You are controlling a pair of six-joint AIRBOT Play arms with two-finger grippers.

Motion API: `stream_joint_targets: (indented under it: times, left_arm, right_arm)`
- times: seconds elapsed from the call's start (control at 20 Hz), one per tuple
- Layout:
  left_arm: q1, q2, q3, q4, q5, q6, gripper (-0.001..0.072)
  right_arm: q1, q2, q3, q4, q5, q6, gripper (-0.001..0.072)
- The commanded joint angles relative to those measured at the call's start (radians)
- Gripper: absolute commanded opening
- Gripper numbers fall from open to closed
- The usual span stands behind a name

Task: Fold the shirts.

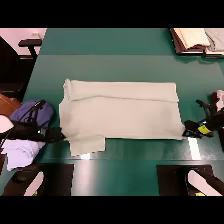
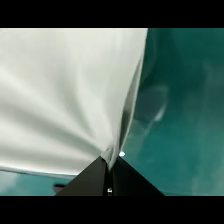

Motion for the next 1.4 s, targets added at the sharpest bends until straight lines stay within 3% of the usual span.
stream_joint_targets:
  times: [0.0,0.1,0.25,0.65,0.85,1.0,1.05,1.1,1.15,1.25,1.35]
  left_arm:
    - [0.000,0.111,0.028,0.021,-0.207,-0.065,0.0025]
    - [0.000,0.108,0.071,0.014,-0.167,-0.066,0.0026]
    - [0.000,0.063,0.119,0.013,-0.006,-0.012,0.0026]
    - [0.000,-0.444,0.320,0.010,0.353,0.190,0.0028]
    - [0.000,-0.652,0.446,-0.002,0.443,0.208,0.0029]
    - [0.000,-0.703,0.472,-0.002,0.486,0.208,0.0031]
    - [0.000,-0.703,0.473,-0.003,0.503,0.208,0.0121]
    - [0.000,-0.702,0.474,-0.013,0.512,0.206,0.0477]
    - [0.000,-0.702,0.475,-0.032,0.510,0.203,0.0694]
    - [0.000,-0.696,0.488,-0.050,0.469,0.203,0.0606]
    - [0.000,-0.696,0.524,-0.050,0.402,0.203,0.0606]
  right_arm:
    - [0.011,0.150,0.011,-0.163,0.051,0.000,0.0019]
    - [0.019,0.167,0.046,-0.163,0.046,0.000,0.0018]
    - [0.075,0.106,0.138,-0.163,-0.026,0.001,0.0018]
    - [0.163,-0.320,0.536,-0.040,-0.114,0.000,0.0019]
    - [0.165,-0.469,0.688,-0.031,-0.116,0.001,0.0019]
    - [0.165,-0.541,0.753,-0.029,-0.119,0.001,0.0024]
    - [0.164,-0.560,0.774,0.002,-0.120,0.000,0.0082]
    - [0.156,-0.575,0.793,0.040,-0.121,0.000,0.0244]
    - [0.145,-0.586,0.809,0.093,-0.124,-0.022,0.0393]
    - [0.110,-0.586,0.817,0.190,-0.126,-0.090,0.0421]
    - [0.051,-0.585,0.811,0.229,-0.097,-0.124,0.0495]
